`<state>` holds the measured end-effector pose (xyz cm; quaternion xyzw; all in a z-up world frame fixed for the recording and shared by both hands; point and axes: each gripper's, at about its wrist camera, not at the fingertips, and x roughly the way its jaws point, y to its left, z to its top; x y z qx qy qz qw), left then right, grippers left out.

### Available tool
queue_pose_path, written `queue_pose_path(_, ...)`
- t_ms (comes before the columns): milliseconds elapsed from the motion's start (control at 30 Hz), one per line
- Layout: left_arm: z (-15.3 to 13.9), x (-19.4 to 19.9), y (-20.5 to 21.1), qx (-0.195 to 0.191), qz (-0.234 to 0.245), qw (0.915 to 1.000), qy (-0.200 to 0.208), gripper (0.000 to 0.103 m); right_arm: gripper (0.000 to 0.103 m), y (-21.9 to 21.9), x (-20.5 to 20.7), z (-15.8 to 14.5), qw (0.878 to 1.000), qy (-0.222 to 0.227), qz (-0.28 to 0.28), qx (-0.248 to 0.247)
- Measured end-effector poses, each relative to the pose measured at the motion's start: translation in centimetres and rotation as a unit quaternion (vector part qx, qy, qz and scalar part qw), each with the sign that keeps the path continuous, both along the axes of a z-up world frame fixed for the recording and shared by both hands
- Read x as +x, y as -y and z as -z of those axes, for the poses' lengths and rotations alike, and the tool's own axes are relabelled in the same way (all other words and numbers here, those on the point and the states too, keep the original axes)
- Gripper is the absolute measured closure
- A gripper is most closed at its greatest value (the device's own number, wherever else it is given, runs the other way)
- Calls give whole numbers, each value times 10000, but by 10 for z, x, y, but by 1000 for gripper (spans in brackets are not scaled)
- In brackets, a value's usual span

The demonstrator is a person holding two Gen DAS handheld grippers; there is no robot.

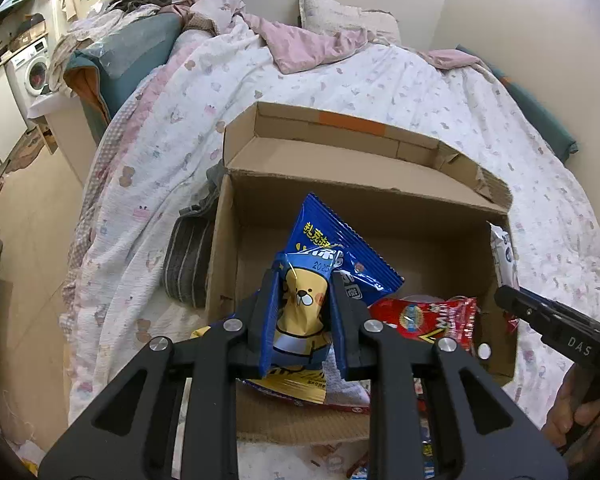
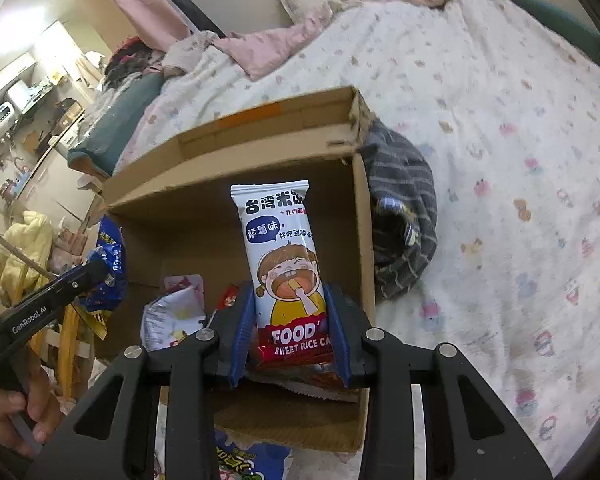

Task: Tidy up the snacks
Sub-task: 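Carry the blue cartoon bag and white rice-cake bar over the box, then open both tools to drop the two packets into the box, then withdraw both tools from the box toward the remaining snacks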

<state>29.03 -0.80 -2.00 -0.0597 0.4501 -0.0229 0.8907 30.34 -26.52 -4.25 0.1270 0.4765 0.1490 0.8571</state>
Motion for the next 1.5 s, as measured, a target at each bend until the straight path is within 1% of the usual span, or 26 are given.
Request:
queue_pose_path(100,7,2,2,53,86,9999,-79,83,67,-4,7,9,9998,-137,-99,-96)
queue_pose_path(233,9,-2,6,298,178,9994,36,83,66,-8,12,13,9997,-185,-148,-63)
queue_pose_path(533,11,-1,0,133,166,9998,-46,83,66,-8,16,16,9997,-204,-110,-36)
queue_pose_path(633,9,-4,2,117,242,9996,4,83,66,-8,16,18,9996,-257,-117,46)
queue_pose_path(700,8,-5,4,175,274,9995,37,83,66,-7,17,19,9994,-299,-125,102)
queue_pose_path(900,5,-8,7,266,300,9992,92,82,66,-7,15,17,9996,-231,-128,75)
queue_pose_path(1133,10,-8,12,381,378,9986,-38,82,64,-7,13,16,9996,-227,-155,105)
queue_pose_path(1200,10,-9,13,419,398,9983,-22,76,64,-6,13,15,9996,-204,-141,142)
queue_pose_path(1233,9,-9,13,429,391,9983,-6,65,64,-6,13,14,9996,-177,-136,180)
queue_pose_path(1267,9,-10,13,431,366,9984,27,56,64,-5,13,13,9996,-155,-125,221)
queue_pose_path(1300,7,-11,12,419,340,9985,73,55,63,-4,13,12,9995,-139,-116,245)
queue_pose_path(1333,7,-11,11,419,334,9985,87,54,52,-3,13,11,9995,-126,-104,270)
queue_pose_path(1367,7,-11,11,437,330,9985,89,54,45,-3,13,10,9994,-111,-101,316)
queue_pose_path(1433,7,-10,11,447,320,9985,73,53,44,-3,11,8,9991,-61,-123,398)
queue_pose_path(1500,8,-9,10,415,309,9987,40,51,44,-5,10,6,9994,3,-145,302)
